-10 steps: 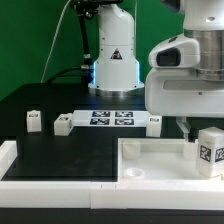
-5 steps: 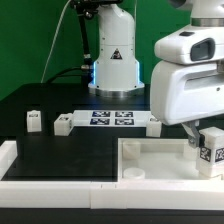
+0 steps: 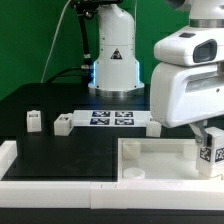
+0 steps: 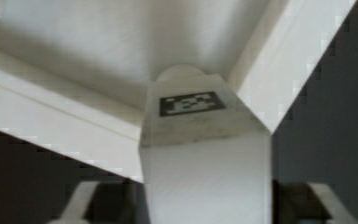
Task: Assemble one leg
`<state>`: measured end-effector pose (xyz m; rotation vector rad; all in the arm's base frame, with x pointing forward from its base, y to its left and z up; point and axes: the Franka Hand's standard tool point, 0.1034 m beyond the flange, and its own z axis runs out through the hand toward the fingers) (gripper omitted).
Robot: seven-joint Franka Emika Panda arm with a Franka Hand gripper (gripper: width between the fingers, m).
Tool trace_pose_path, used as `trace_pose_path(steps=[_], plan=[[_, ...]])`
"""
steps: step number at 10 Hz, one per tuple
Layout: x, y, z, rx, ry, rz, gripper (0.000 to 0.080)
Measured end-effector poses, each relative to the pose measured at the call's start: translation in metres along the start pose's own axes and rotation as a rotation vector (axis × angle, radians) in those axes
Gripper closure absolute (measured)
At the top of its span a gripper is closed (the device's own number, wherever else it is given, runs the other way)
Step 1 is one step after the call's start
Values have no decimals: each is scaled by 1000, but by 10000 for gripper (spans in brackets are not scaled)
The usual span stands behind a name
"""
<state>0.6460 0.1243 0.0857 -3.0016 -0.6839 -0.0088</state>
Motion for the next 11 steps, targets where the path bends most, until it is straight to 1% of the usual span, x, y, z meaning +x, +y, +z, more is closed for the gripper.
trace_pose_path(steps=[1, 3, 4, 5, 7, 8, 11], plan=[[0, 0, 0, 0, 0, 0, 511], [-1, 2, 0, 10, 2, 129, 510], [-2, 6, 0, 36, 7, 287, 510], [-2, 6, 1, 37, 4, 452, 510], [-4, 7, 2, 22, -1, 822, 510], [-4, 8, 2, 8, 2, 985, 510], [-4, 7, 1, -23, 2, 1270, 509]])
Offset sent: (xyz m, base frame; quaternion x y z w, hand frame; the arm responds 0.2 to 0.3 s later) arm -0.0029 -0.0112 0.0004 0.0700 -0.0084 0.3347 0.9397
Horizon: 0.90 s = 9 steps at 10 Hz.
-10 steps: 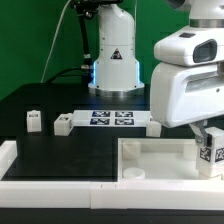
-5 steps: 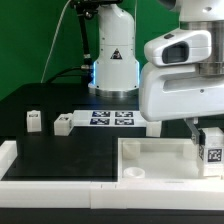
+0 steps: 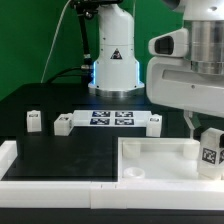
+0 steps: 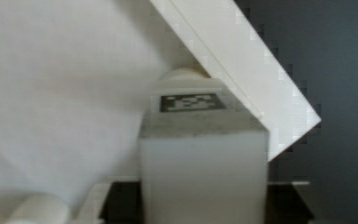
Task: Assemble one leg
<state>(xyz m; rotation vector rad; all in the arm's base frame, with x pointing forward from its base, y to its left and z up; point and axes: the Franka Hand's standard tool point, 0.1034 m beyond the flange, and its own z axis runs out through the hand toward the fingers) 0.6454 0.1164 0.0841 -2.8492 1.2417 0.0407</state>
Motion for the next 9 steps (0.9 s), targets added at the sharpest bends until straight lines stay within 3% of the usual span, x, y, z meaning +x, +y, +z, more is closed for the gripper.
trace_pose_path(steps=[2, 3, 4, 5, 6, 9], plan=[[1, 0, 0, -3, -3, 117, 509], [0, 0, 0, -3, -4, 67, 465], [0, 0, 0, -3, -4, 20, 266], [-1, -1, -1, 0, -5, -23, 183], [-3, -3, -1, 1, -5, -95, 183], [0, 0, -1, 1, -4, -629, 151]])
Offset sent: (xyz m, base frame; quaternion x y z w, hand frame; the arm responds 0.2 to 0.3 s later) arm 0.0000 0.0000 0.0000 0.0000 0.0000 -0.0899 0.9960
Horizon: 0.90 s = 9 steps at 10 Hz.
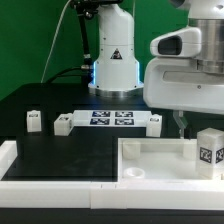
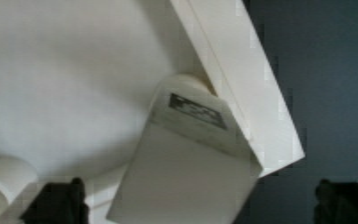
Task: Assemble one leg
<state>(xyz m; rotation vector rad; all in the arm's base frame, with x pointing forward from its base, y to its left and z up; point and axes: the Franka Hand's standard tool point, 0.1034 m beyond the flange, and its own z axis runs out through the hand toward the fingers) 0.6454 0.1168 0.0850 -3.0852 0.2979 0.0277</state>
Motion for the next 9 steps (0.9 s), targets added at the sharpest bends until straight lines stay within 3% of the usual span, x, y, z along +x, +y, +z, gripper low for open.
trace_pose_path(steps=[3, 8, 9], plan=[[-2, -1, 4, -8, -6, -363, 150], [-4, -6, 2, -23, -8, -689, 152], [-4, -6, 2, -23, -8, -687, 333]])
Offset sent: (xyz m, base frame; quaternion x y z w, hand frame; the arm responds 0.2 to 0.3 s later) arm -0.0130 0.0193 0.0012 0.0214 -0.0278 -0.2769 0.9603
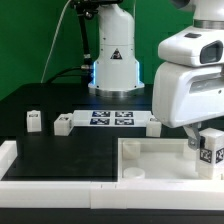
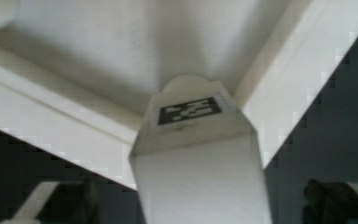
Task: Assemble one leg
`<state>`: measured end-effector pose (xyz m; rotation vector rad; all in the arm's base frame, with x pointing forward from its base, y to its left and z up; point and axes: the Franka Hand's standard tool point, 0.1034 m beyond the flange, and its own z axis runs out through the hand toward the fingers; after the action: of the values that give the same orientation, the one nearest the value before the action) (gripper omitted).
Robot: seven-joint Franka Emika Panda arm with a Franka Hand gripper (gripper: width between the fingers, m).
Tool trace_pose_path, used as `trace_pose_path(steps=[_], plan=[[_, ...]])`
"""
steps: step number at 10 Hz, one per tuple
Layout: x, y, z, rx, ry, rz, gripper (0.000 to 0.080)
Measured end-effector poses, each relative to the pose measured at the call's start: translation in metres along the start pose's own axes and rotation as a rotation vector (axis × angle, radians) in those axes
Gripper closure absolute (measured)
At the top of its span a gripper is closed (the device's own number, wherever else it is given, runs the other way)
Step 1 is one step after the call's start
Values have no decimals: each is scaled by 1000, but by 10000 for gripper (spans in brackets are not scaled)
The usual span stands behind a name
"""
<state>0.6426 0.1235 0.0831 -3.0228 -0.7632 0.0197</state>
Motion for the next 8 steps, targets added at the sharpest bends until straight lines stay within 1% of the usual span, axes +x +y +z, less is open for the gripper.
trace_pose_path(steps=[1, 2, 3, 4, 5, 8], plan=[[0, 0, 0, 0, 0, 0, 333], [0, 0, 0, 0, 0, 13, 468], [0, 0, 0, 0, 0, 37, 468], [0, 0, 0, -1, 2, 69, 510], [1, 0, 0, -2, 3, 175, 510], [0, 2, 2, -12, 3, 649, 510]])
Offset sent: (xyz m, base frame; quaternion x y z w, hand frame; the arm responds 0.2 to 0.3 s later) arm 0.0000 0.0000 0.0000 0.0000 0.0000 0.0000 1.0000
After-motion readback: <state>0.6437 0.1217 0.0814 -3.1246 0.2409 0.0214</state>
